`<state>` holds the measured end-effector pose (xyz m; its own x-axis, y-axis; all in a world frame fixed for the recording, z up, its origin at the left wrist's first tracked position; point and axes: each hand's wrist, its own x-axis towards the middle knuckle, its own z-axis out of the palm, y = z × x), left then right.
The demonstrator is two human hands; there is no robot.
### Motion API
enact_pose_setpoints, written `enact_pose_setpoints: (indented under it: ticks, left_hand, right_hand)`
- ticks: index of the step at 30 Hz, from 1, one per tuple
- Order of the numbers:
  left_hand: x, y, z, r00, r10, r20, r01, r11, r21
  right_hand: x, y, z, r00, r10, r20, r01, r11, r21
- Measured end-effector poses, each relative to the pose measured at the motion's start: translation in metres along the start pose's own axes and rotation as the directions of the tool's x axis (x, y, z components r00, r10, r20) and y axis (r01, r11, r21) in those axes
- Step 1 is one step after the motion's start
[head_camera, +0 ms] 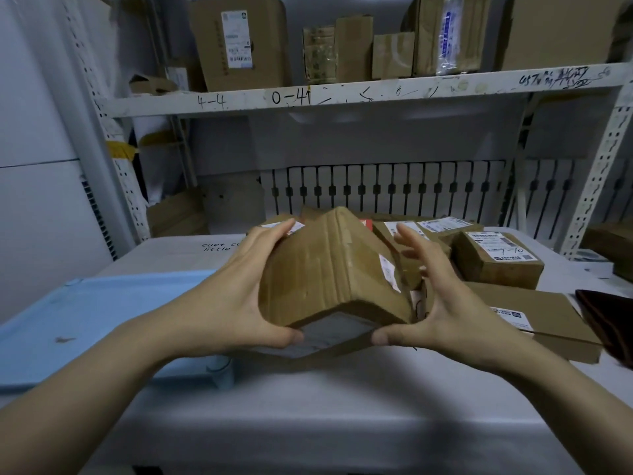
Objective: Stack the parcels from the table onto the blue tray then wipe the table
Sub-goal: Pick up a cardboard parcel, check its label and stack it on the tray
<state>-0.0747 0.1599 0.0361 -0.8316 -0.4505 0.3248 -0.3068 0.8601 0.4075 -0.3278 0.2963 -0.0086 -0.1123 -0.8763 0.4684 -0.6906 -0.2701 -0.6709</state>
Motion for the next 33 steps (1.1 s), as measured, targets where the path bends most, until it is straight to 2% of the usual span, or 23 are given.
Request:
enact_pose_setpoints:
  ticks: [4, 7, 13, 22, 28, 33]
  left_hand:
    - [-0.011, -0.013, -0.013, 0.996, -0.086, -0.019, 0.082, 0.983, -0.165]
    - [-0.018, -0.022, -0.017, 0.992, -0.126, -0.012, 0.118, 0.956, -0.27]
    - [-0.027, -0.027, -0.02, 0.988, -0.154, 0.021, 0.149, 0.897, -0.416]
    - [-0.029, -0.033, -0.018, 0.991, -0.131, 0.033, 0.131, 0.867, -0.48]
    - [-0.027, -0.033, -0.013, 0.985, -0.172, 0.029, 0.167, 0.88, -0.444]
    - [-0.024, -0.027, -0.019, 0.982, -0.162, -0.092, 0.106, 0.891, -0.441]
  right_hand:
    - [0.001, 0.012, 0.003, 0.994, 0.106, 0.024, -0.108, 0.976, 0.19]
    - [0.005, 0.013, 0.01, 0.983, 0.148, 0.105, -0.169, 0.957, 0.235]
    - [0.017, -0.003, 0.027, 0.971, 0.083, 0.226, -0.161, 0.92, 0.357]
    - [0.016, -0.007, 0.028, 0.96, 0.047, 0.277, -0.145, 0.927, 0.347]
    - [0.016, -0.012, 0.023, 0.981, 0.066, 0.184, -0.119, 0.948, 0.295]
    - [0.018, -0.017, 0.018, 0.986, 0.074, 0.147, -0.105, 0.971, 0.216]
